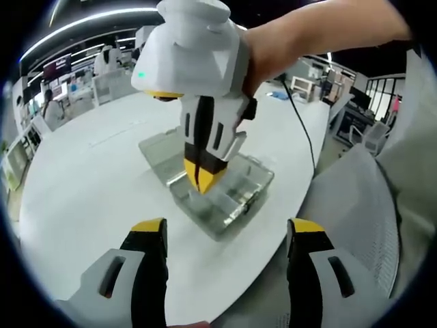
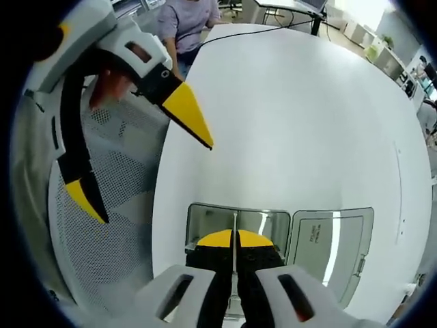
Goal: Insert the divider into the dual guide fixture by aligning both edges with the guide slots and pushing it downward to the bottom, including one-sided entry, uneven engagement, binding, and posture correction.
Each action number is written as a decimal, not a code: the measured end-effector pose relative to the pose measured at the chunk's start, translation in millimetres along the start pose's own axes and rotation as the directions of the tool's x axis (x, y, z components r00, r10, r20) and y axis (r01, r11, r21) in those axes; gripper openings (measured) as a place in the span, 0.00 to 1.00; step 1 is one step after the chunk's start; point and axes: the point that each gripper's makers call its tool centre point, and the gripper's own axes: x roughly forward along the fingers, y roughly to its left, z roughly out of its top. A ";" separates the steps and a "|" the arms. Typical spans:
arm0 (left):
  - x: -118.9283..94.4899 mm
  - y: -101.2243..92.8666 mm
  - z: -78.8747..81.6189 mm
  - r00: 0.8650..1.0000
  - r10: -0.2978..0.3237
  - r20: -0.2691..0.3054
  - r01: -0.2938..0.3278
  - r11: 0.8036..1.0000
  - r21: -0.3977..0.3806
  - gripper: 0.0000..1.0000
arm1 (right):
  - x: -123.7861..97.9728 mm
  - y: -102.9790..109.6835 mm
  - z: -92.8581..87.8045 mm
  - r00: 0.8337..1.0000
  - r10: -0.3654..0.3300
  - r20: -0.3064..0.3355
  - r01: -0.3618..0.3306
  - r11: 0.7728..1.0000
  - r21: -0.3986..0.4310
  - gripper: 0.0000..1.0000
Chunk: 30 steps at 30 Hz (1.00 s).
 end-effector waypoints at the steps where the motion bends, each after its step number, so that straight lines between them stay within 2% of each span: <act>1: -0.2 -0.1 0.0 1.000 0.000 -0.001 0.000 1.000 0.001 0.70 | -0.3 1.4 0.3 1.000 0.000 -0.002 0.000 1.000 -0.006 0.00; 8: -0.8 -0.2 -0.1 1.000 0.000 -0.008 0.000 1.000 0.002 0.70 | 0.7 3.5 1.2 1.000 0.009 -0.007 -0.010 0.999 -0.034 0.00; 17: -1.7 -0.5 -2.1 1.000 -0.002 -0.020 0.002 1.000 0.004 0.70 | 7.4 -3.3 -1.1 1.000 0.007 -0.023 -0.007 1.000 0.001 0.00; 30: -0.2 0.2 -2.5 1.000 -0.008 -0.024 0.008 1.000 0.008 0.70 | 2.1 -1.8 1.4 1.000 -0.003 -0.016 0.003 0.999 0.035 0.00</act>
